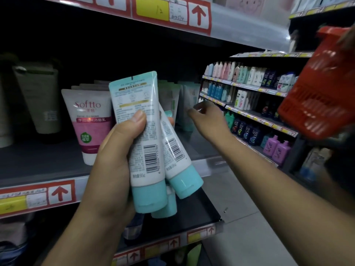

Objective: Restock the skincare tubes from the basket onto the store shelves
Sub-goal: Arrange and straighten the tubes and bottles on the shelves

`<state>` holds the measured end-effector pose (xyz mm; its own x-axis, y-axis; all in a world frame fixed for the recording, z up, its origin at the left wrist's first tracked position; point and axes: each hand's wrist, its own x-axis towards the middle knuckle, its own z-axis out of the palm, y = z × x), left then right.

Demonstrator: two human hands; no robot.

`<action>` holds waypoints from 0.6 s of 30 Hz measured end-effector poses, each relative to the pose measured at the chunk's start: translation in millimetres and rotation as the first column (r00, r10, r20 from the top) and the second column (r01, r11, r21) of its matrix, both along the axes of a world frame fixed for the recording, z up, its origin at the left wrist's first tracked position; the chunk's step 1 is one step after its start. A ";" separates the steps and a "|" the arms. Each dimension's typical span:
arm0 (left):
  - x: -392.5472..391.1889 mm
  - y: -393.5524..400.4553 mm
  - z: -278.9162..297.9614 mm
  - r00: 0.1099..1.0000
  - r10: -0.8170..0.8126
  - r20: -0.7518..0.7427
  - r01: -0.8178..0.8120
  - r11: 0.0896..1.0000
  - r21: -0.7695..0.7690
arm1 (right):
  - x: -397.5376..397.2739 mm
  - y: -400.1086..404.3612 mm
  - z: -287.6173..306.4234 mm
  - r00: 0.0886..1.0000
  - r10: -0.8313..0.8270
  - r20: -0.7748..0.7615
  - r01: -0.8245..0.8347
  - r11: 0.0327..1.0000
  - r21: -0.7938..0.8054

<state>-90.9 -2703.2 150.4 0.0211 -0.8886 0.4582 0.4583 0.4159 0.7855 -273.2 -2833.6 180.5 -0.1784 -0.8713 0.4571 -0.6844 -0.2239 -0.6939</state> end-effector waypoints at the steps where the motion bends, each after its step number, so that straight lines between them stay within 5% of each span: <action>1: -2.8 2.2 1.0 1.000 -0.008 -0.004 0.008 1.000 -0.007 | -0.7 28.5 2.8 0.994 0.105 0.003 -0.105 0.994 0.005; 3: -10.6 7.8 2.8 0.996 -0.055 -0.069 0.056 0.998 0.005 | -1.0 85.5 -0.6 0.909 0.397 0.129 -0.416 0.883 0.215; 5: -18.9 14.6 5.5 0.982 -0.112 -0.151 0.118 0.992 0.035 | -2.5 118.7 -15.0 0.735 0.497 0.462 -0.669 0.642 0.373; 7: -24.3 21.2 7.5 0.976 -0.130 -0.173 0.142 0.988 0.055 | -6.4 133.9 -33.6 0.566 0.400 0.721 -0.786 0.525 0.326; 11: -20.6 28.2 14.6 0.978 -0.116 -0.173 0.135 0.985 0.107 | -21.4 133.6 -47.7 0.315 0.489 0.813 -0.927 0.342 0.154; 14: -9.0 27.8 18.4 0.986 -0.069 -0.153 0.086 0.990 0.109 | -30.2 127.8 -32.0 0.349 0.532 0.772 -0.888 0.450 0.092; 18: 7.5 22.1 16.0 0.984 0.011 -0.176 0.014 0.990 0.138 | -41.0 75.7 -4.8 0.639 0.475 0.605 -0.632 0.772 0.061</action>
